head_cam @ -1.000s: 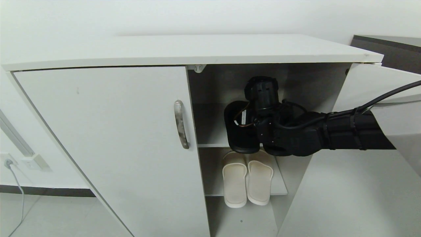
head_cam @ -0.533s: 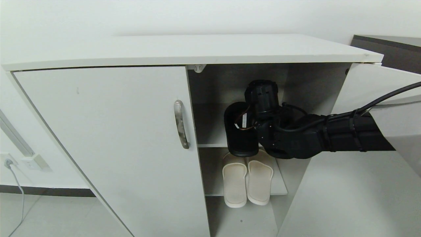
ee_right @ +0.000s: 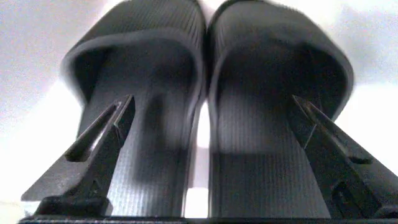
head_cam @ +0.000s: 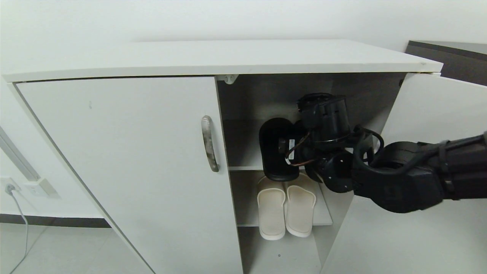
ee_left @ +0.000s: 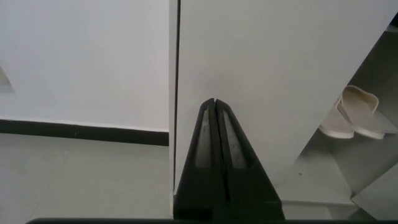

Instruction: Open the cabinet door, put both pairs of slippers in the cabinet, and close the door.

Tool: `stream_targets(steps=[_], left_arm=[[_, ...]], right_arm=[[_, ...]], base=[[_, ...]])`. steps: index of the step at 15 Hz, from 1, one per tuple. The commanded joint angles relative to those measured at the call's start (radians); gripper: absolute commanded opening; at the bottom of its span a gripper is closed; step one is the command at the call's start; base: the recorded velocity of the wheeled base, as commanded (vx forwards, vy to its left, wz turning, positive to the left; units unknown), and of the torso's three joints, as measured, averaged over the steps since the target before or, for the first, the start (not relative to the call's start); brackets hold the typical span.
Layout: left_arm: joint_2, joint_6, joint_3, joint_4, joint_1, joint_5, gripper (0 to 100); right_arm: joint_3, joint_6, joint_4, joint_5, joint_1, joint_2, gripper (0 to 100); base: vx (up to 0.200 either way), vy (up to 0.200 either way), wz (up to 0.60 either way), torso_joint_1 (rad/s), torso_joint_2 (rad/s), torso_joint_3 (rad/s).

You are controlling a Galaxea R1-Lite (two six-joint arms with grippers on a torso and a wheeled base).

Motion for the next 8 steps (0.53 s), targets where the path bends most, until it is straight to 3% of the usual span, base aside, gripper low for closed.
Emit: stream_targets(steps=[1, 4, 5, 8], left_arm=[[0.001, 0.0, 0.0, -0.001, 0.001, 0.0, 0], [0.001, -0.002, 0.0, 0.001, -0.001, 0.0, 0], [0.001, 0.0, 0.0, -0.001, 0.001, 0.0, 0], [0.001, 0.0, 0.0, -0.001, 0.001, 0.0, 0]], right_arm=[[0.186, -0.01, -0.075, 0.089, 0.059, -0.175, 100], [0.283, -0.067, -0.103, 0.171, 0.083, -0.243, 100], [0.289, -0.067, -0.103, 0.172, 0.085, -0.238, 0], [0.303, -0.066, -0.104, 0.175, 0.085, -0.212, 0]], base=[[0.0, 0.0, 0.0, 0.0, 0.0, 0.0], [0.0, 0.0, 0.0, 0.0, 0.0, 0.0], [0.0, 0.0, 0.0, 0.0, 0.0, 0.0], [0.0, 0.0, 0.0, 0.0, 0.0, 0.0]])
